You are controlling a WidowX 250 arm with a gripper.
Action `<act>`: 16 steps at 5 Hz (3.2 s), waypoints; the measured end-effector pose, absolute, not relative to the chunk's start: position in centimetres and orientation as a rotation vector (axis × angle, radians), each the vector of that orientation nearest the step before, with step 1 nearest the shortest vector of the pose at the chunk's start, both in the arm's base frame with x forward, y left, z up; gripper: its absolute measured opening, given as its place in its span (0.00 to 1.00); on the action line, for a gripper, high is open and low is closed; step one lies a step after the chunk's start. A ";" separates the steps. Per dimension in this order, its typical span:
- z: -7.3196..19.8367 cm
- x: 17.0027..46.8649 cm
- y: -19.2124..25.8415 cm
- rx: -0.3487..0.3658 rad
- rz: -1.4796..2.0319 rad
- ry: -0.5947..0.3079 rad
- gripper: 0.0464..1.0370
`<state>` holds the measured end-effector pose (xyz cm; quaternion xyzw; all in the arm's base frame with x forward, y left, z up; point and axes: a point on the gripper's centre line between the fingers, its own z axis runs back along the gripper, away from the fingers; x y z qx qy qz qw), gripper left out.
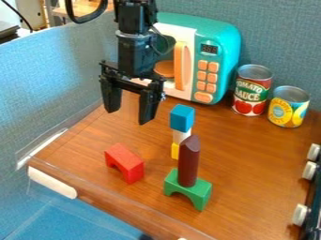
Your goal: Take the brown object and put it on top of the blue cube
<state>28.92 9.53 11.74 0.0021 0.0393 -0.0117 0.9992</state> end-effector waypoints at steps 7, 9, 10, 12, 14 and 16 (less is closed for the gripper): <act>14.6 26.8 2.2 -0.095 -0.136 -0.044 0.96; 12.2 27.5 1.1 -0.076 -0.122 0.004 0.96; 10.9 28.1 0.5 -0.068 -0.099 0.014 0.96; 9.1 29.3 0.3 -0.068 -0.002 0.000 0.96; 7.4 29.8 0.2 -0.028 0.003 0.002 0.62; 9.1 28.6 0.3 -0.070 -0.029 -0.009 0.49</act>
